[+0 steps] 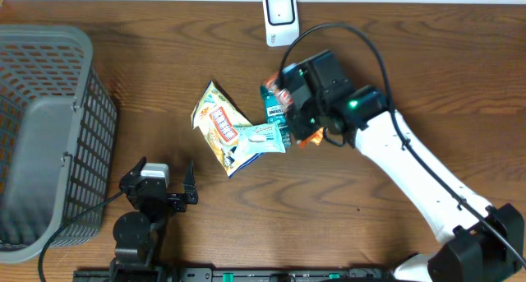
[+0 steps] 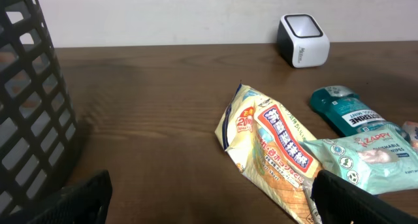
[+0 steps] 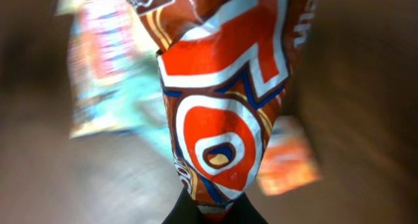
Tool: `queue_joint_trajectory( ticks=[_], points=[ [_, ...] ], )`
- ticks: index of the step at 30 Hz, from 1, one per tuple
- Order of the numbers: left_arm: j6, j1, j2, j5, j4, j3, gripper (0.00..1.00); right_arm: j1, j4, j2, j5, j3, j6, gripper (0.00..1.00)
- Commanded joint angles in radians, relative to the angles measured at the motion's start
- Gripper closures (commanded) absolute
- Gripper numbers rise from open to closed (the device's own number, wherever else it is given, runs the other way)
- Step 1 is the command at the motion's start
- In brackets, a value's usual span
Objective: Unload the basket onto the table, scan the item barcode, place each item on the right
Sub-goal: 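Carry the TOP bar to the white scanner at the back, then swing the TOP bar to the right table edge and release it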
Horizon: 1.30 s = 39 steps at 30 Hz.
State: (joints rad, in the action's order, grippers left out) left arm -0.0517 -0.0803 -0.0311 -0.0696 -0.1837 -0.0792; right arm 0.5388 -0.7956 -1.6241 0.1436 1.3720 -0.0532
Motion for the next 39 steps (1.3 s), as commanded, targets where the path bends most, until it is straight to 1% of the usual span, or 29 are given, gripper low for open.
queue_joint_trajectory(
  ticks=[1,4,6,7,9,15,17,20,23,32,37,39],
  points=[
    [0.005,0.003,0.001,-0.009,-0.029,0.014,0.02,-0.077,0.073,-0.077,-0.145,0.011,0.097,0.99],
    [0.005,0.003,0.001,-0.009,-0.029,0.014,0.02,-0.111,0.102,-0.167,-0.122,0.074,0.097,0.99],
    [0.005,0.003,0.001,-0.009,-0.029,0.014,0.02,-0.127,0.102,-0.241,-0.122,0.157,0.080,0.99],
    [0.005,0.003,0.001,-0.009,-0.029,0.014,0.02,-0.141,0.091,-0.328,-0.122,0.268,0.063,0.99],
    [0.005,0.003,0.001,-0.009,-0.029,0.014,0.02,-0.155,0.063,-0.424,-0.122,0.401,0.059,0.99],
    [0.005,0.003,0.001,-0.009,-0.029,0.014,0.02,-0.189,-0.075,-0.744,-0.122,0.874,0.059,0.99],
    [0.005,0.003,0.001,-0.009,-0.029,0.014,0.02,-0.194,-0.110,-0.842,-0.114,1.011,0.060,0.99],
    [0.005,0.003,0.001,-0.009,-0.029,0.014,0.02,-0.198,-0.130,-0.964,-0.076,1.165,0.070,0.99],
    [0.005,0.003,0.001,-0.009,-0.029,0.014,0.02,-0.200,-0.120,-1.029,-0.051,1.231,0.087,0.99],
    [0.005,0.003,0.001,-0.009,-0.029,0.014,0.02,-0.200,-0.050,-1.058,-0.045,1.233,0.118,0.99],
    [0.005,0.003,0.001,-0.009,-0.029,0.014,0.02,-0.219,-0.089,-1.053,-0.047,1.237,0.166,0.99],
    [0.005,0.003,0.001,-0.009,-0.029,0.014,0.02,-0.230,-0.140,-1.046,-0.047,1.255,0.165,0.99]
  ],
)
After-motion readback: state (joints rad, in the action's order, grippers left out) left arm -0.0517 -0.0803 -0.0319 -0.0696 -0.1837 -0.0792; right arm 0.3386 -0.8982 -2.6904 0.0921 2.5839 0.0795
